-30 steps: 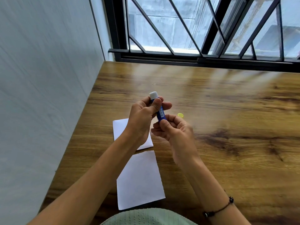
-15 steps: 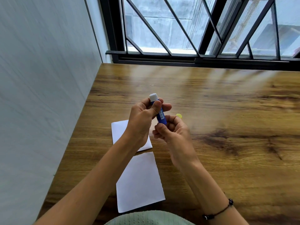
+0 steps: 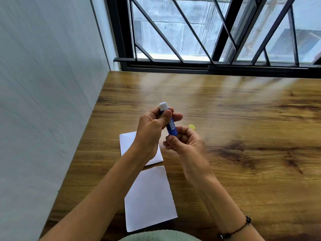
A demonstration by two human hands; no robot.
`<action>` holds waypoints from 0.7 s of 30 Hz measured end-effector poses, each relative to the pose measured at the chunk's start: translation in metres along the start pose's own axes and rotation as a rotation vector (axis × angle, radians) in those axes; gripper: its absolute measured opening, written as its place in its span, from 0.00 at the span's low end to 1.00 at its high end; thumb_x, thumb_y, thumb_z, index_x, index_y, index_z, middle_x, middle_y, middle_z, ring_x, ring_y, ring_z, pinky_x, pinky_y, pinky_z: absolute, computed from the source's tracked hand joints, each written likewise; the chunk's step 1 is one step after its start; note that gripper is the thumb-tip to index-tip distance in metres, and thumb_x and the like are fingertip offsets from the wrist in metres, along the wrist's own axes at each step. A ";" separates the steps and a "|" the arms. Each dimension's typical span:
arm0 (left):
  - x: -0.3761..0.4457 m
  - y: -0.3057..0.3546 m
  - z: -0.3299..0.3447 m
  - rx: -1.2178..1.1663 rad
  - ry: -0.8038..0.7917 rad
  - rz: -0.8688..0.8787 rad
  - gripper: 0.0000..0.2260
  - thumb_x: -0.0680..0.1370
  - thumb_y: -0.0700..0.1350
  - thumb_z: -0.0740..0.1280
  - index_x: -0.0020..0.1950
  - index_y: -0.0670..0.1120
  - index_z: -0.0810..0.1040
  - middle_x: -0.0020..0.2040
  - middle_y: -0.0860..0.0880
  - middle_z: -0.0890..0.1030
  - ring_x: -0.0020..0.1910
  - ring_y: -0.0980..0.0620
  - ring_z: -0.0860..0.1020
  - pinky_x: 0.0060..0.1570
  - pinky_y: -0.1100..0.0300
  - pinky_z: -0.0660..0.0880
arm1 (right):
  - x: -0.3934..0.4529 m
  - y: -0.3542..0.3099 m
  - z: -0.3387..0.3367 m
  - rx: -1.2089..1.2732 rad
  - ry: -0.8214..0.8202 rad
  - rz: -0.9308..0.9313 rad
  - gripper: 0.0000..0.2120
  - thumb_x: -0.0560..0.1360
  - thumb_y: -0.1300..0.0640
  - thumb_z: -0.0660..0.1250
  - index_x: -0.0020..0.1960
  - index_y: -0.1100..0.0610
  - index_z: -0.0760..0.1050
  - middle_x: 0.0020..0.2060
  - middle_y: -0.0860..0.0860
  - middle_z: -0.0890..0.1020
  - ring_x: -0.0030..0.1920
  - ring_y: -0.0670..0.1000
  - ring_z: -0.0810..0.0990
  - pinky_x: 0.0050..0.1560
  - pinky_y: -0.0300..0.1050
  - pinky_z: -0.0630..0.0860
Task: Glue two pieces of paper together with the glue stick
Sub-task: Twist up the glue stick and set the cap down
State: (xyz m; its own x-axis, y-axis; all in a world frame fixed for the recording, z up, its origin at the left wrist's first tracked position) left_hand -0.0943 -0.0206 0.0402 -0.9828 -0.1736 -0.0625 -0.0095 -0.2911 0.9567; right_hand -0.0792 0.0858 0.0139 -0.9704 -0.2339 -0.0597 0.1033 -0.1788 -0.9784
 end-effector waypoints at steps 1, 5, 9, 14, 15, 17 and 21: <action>0.000 0.000 0.001 -0.005 -0.002 0.002 0.05 0.76 0.42 0.61 0.47 0.44 0.76 0.39 0.49 0.84 0.49 0.46 0.80 0.61 0.43 0.71 | 0.000 0.000 -0.001 0.002 0.007 -0.006 0.09 0.71 0.61 0.68 0.51 0.55 0.73 0.41 0.56 0.81 0.39 0.53 0.83 0.41 0.38 0.79; 0.000 -0.001 0.004 -0.020 -0.013 0.010 0.04 0.76 0.42 0.61 0.46 0.45 0.76 0.39 0.50 0.84 0.49 0.46 0.80 0.60 0.46 0.73 | -0.002 0.006 0.001 0.060 -0.009 0.034 0.06 0.77 0.58 0.60 0.50 0.54 0.75 0.34 0.52 0.81 0.36 0.52 0.80 0.40 0.40 0.79; 0.000 -0.003 0.006 -0.023 -0.019 0.006 0.04 0.76 0.42 0.61 0.47 0.45 0.75 0.38 0.51 0.84 0.47 0.49 0.81 0.54 0.56 0.75 | -0.003 0.010 0.008 0.121 -0.086 0.111 0.11 0.79 0.56 0.55 0.47 0.57 0.75 0.33 0.52 0.81 0.34 0.50 0.80 0.38 0.42 0.77; 0.000 -0.002 0.000 -0.025 -0.004 -0.002 0.04 0.76 0.42 0.61 0.46 0.45 0.76 0.38 0.51 0.84 0.48 0.48 0.80 0.57 0.48 0.75 | -0.003 0.006 0.009 -0.039 -0.101 0.068 0.14 0.71 0.55 0.67 0.56 0.54 0.70 0.43 0.58 0.81 0.38 0.50 0.82 0.42 0.40 0.79; 0.000 -0.002 0.001 -0.027 -0.008 -0.002 0.04 0.76 0.42 0.61 0.46 0.45 0.76 0.38 0.51 0.84 0.48 0.48 0.80 0.57 0.47 0.75 | -0.003 0.004 0.006 -0.061 -0.080 0.039 0.14 0.71 0.57 0.68 0.55 0.54 0.70 0.44 0.58 0.80 0.38 0.50 0.82 0.42 0.40 0.79; -0.001 -0.002 0.004 -0.028 -0.017 0.004 0.04 0.76 0.43 0.61 0.46 0.46 0.76 0.38 0.50 0.84 0.48 0.48 0.81 0.57 0.48 0.75 | -0.002 -0.002 0.002 -0.063 -0.041 -0.018 0.11 0.72 0.60 0.68 0.53 0.56 0.71 0.42 0.57 0.79 0.38 0.50 0.81 0.40 0.38 0.78; -0.002 0.000 0.006 -0.022 -0.023 0.010 0.05 0.76 0.42 0.61 0.47 0.45 0.75 0.40 0.49 0.84 0.48 0.47 0.80 0.57 0.50 0.75 | -0.002 -0.001 0.001 -0.033 -0.031 -0.008 0.06 0.75 0.59 0.63 0.52 0.55 0.73 0.39 0.55 0.81 0.37 0.50 0.81 0.41 0.40 0.79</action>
State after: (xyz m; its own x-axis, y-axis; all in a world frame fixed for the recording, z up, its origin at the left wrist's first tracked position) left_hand -0.0935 -0.0150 0.0417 -0.9868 -0.1551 -0.0458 0.0047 -0.3103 0.9506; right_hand -0.0769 0.0852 0.0156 -0.9639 -0.2620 -0.0467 0.0883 -0.1494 -0.9848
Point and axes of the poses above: each hand's wrist, its own x-axis towards the middle knuckle, its own z-axis out of the palm, y = z × x, the point moved 10 cm from there along x, towards the middle knuckle
